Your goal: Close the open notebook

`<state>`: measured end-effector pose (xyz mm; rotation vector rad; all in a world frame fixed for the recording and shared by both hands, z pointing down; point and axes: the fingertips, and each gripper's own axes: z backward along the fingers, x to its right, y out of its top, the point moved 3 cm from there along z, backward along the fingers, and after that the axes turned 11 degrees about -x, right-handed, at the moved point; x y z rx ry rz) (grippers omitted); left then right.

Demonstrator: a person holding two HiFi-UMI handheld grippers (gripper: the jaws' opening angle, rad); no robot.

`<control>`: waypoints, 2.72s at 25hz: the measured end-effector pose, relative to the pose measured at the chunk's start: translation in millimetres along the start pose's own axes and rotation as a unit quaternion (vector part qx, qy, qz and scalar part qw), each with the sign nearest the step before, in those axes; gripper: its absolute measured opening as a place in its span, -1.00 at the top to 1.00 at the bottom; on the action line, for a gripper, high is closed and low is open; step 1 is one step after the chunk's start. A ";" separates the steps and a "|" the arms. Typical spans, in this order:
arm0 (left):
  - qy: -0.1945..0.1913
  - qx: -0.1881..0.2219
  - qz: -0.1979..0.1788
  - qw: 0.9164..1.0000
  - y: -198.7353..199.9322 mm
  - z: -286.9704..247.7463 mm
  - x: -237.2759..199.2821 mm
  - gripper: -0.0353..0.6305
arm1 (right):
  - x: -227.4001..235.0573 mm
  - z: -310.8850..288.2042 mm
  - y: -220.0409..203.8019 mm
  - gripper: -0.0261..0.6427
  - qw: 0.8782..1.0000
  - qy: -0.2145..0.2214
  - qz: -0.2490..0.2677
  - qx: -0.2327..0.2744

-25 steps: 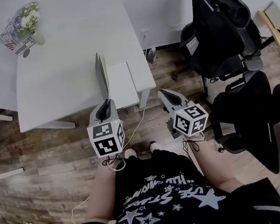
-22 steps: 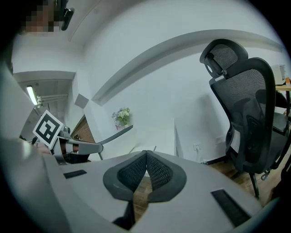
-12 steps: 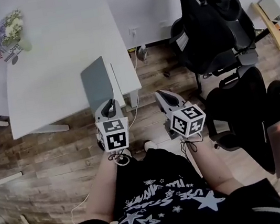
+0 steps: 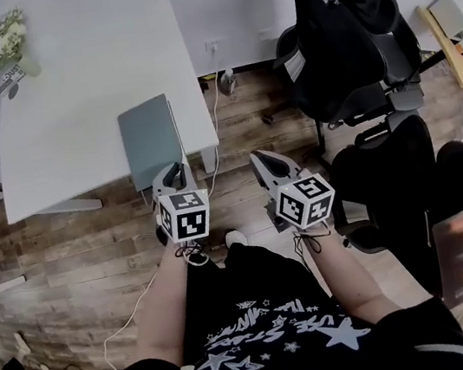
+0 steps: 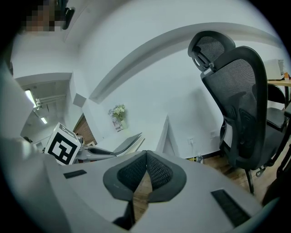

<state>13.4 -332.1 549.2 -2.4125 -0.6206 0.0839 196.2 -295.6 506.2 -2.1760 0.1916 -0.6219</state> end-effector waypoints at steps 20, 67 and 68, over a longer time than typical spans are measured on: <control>-0.038 -0.002 0.027 0.999 -14.3 -3.6 18.2 0.18 | -2.4 -10.2 -10.7 0.91 0.998 0.052 0.031 -0.028; 0.150 0.107 0.264 0.947 -346.2 370.8 158.4 0.83 | -224.3 242.3 -193.5 0.92 0.955 0.202 0.212 -0.032; 0.149 0.106 0.266 0.946 -351.2 371.9 162.0 0.83 | -223.7 246.3 -197.7 0.92 0.956 0.200 0.213 -0.033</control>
